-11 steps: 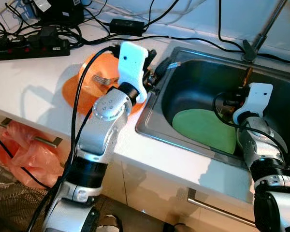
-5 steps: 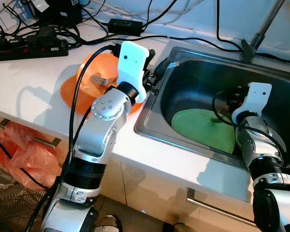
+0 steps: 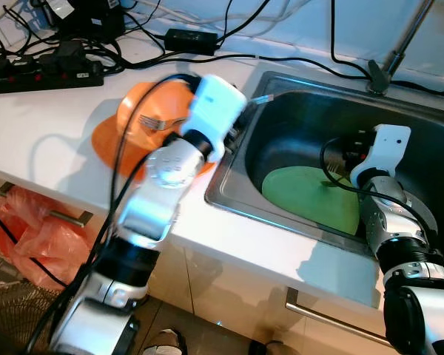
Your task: Kitchen organization
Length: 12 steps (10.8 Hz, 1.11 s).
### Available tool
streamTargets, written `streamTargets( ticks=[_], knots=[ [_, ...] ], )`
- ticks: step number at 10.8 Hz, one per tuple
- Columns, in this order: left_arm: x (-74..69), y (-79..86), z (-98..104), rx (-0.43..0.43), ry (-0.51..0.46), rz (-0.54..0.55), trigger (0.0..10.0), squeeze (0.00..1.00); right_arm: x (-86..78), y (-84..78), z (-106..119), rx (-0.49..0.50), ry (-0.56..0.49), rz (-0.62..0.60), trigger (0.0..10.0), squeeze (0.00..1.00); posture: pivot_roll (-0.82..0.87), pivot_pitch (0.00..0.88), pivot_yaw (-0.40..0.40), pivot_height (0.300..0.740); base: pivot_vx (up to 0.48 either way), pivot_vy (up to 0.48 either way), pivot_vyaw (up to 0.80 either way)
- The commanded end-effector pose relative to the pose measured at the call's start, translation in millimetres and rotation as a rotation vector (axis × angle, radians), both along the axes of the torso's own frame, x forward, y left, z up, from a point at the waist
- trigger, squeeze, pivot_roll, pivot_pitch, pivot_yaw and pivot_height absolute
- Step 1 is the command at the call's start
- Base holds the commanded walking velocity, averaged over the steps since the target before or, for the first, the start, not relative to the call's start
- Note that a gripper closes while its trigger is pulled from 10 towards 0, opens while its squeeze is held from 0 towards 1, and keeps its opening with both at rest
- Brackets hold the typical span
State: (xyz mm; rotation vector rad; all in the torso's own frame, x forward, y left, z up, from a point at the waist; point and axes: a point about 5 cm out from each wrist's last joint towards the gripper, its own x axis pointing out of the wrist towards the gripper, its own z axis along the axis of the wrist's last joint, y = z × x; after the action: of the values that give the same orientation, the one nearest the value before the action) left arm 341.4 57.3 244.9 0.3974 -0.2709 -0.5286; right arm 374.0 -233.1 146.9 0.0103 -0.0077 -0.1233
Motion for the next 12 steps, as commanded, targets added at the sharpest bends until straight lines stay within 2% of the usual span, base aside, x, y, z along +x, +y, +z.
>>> streamTargets(
  ticks=[1, 6, 9, 12],
  knots=[
    [1.1, -6.9, 6, 0.031, -0.036, -0.012, 10.0, 0.00, -0.2, 2.2, -3, -0.004, 0.010, 0.009, 10.0, 0.00, 0.08, 0.092, -0.032, 0.740, 0.000, 0.000, 0.00],
    [21.3, -37.1, 6, 0.179, -0.052, -0.022, 10.0, 0.00, 0.6, 3.1, -3, 0.000, 0.005, 0.008, 10.0, 0.00, 0.08, 0.093, -0.028, 0.740, 0.000, 0.000, 0.00],
    [32.0, -46.6, 7, 0.236, -0.059, 0.017, 10.0, 0.00, 1.2, 4.1, -3, 0.003, 0.002, 0.009, 10.0, 0.00, 0.07, 0.090, -0.025, 0.740, 0.000, 0.000, 0.00],
    [42.1, -47.5, 8, 0.300, -0.073, 0.090, 10.0, 0.00, 0.8, 3.7, -3, 0.006, -0.001, 0.006, 10.0, 0.00, 0.07, 0.086, -0.021, 0.740, 0.000, 0.000, 0.00]
  ],
)
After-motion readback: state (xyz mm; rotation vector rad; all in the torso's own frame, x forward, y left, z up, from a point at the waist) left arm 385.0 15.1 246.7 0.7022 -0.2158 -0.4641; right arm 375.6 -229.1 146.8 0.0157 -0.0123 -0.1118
